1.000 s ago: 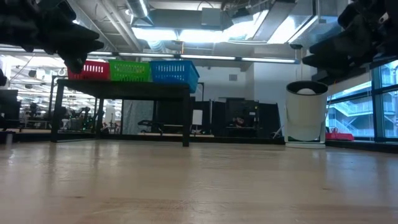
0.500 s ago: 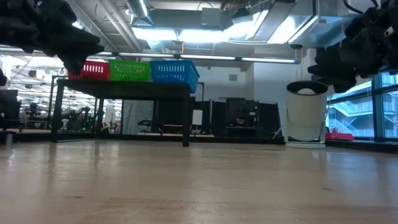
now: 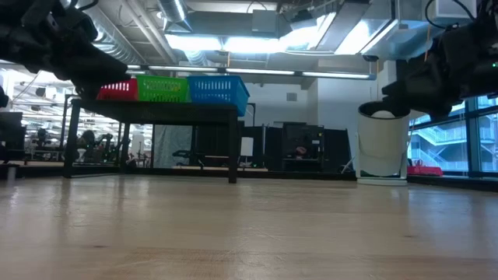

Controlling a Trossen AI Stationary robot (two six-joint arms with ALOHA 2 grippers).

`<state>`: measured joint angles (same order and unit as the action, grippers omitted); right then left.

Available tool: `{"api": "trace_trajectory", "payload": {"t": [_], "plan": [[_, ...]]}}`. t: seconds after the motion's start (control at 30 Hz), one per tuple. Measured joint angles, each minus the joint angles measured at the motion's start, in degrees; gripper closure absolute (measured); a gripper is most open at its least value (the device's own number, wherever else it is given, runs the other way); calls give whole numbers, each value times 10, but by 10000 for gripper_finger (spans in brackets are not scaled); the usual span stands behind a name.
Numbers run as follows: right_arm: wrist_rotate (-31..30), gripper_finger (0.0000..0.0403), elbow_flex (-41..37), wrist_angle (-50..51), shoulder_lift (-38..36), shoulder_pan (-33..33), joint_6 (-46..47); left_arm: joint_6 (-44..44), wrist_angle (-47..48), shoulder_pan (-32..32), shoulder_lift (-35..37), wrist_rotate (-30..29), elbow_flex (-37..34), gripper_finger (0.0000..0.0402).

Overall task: Pick & Place Office Desk Supplies
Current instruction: Return to Home Position

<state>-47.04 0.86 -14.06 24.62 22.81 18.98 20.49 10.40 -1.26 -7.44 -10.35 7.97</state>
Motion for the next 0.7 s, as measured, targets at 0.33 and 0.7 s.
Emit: {"api": "trace_trajectory", "payload": {"t": [0.33,0.7], "plan": [[64,229,0,0,0,0,-1,13,1,0,0,0,0,301],[91,229,1,0,0,0,-1,13,1,0,0,0,0,300]]}}
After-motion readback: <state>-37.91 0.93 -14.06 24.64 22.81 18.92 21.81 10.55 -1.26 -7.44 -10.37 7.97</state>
